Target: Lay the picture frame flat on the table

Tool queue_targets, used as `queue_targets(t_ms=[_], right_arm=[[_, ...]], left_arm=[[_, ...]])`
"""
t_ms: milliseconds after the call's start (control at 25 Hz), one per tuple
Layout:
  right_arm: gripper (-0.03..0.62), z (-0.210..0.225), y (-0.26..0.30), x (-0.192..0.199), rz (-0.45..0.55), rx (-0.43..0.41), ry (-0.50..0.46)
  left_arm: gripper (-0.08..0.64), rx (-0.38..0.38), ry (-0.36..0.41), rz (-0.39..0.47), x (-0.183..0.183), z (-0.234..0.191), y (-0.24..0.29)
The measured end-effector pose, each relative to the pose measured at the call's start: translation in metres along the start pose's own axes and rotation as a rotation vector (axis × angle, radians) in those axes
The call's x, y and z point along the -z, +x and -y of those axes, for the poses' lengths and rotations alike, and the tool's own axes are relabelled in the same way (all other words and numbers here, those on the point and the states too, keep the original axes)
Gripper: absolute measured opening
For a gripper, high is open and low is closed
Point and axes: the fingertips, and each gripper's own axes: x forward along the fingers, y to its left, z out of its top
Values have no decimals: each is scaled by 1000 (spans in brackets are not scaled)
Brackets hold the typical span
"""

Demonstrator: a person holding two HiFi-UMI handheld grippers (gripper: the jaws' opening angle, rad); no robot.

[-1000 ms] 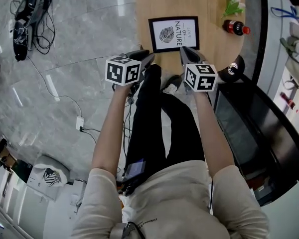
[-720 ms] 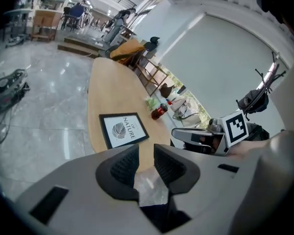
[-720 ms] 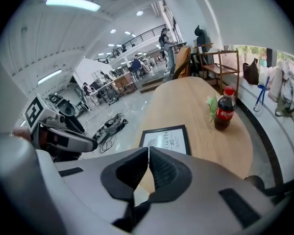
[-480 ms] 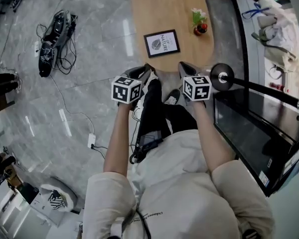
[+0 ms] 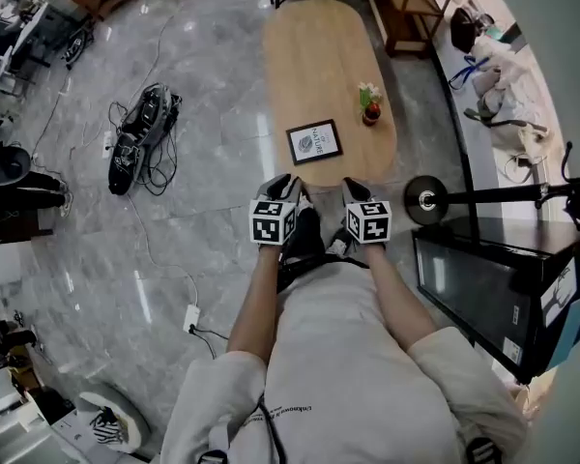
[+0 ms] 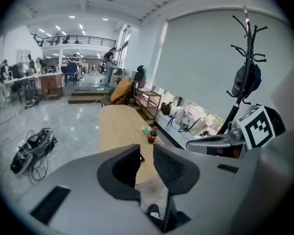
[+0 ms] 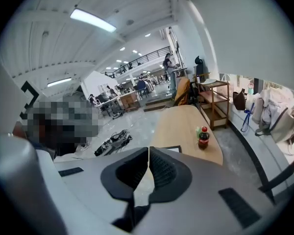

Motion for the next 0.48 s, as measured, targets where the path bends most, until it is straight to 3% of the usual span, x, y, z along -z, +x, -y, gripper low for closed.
queue_targets(t_ms=[480], right_arm=[[35, 0, -8, -24, 52, -42, -25]], left_arm=[[23, 50, 61, -21, -1, 22, 8]])
